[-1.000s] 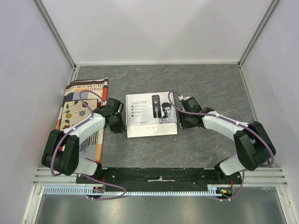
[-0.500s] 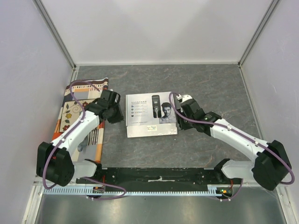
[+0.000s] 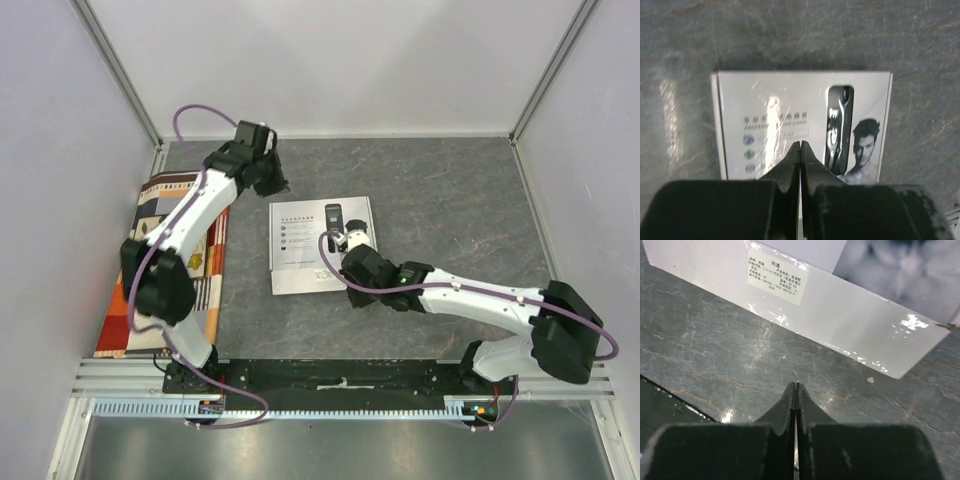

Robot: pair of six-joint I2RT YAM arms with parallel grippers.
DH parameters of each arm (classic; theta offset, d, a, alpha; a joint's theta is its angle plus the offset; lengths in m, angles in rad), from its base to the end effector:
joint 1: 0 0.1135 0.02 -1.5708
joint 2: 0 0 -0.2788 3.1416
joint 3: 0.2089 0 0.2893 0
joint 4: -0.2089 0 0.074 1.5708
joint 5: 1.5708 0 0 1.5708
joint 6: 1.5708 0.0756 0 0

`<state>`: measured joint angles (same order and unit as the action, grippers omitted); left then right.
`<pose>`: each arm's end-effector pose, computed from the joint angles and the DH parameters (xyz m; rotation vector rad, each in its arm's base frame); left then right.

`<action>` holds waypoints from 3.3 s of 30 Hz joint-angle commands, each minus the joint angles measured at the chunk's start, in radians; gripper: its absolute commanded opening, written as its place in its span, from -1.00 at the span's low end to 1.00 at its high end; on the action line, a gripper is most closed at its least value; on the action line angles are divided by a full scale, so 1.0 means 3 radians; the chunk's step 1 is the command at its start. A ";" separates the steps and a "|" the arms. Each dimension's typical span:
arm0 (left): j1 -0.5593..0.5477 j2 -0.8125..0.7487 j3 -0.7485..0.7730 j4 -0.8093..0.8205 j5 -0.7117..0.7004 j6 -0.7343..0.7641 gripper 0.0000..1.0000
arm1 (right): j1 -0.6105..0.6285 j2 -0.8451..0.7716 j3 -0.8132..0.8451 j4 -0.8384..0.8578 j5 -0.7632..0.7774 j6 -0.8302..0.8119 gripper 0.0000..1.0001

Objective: Sort the hair-cutting tools

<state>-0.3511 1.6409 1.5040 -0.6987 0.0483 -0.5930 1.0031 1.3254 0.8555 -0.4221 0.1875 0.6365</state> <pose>0.4010 -0.1508 0.3015 -0.2746 2.4492 -0.4846 0.1866 0.2663 0.1939 -0.3746 2.4769 0.4855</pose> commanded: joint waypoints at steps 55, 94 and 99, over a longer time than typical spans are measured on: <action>-0.0496 0.2093 0.0586 0.0345 0.0361 0.0182 -0.95 | -0.0138 0.1605 0.0058 0.1866 0.0873 -0.0040 -1.00; -0.0517 -0.0033 0.0750 0.0120 0.0120 0.0540 0.06 | -0.0198 -0.0057 0.1345 -0.0218 0.1165 -0.0715 0.96; -0.0517 -0.0784 0.0249 0.0283 0.0177 0.0616 0.99 | -0.0622 -0.0062 0.1581 -0.0525 0.0756 -0.0813 0.96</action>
<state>-0.5072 1.5753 1.6691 -0.6384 0.1024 -0.4534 0.9146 1.3167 1.2507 -0.4534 0.4957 0.4370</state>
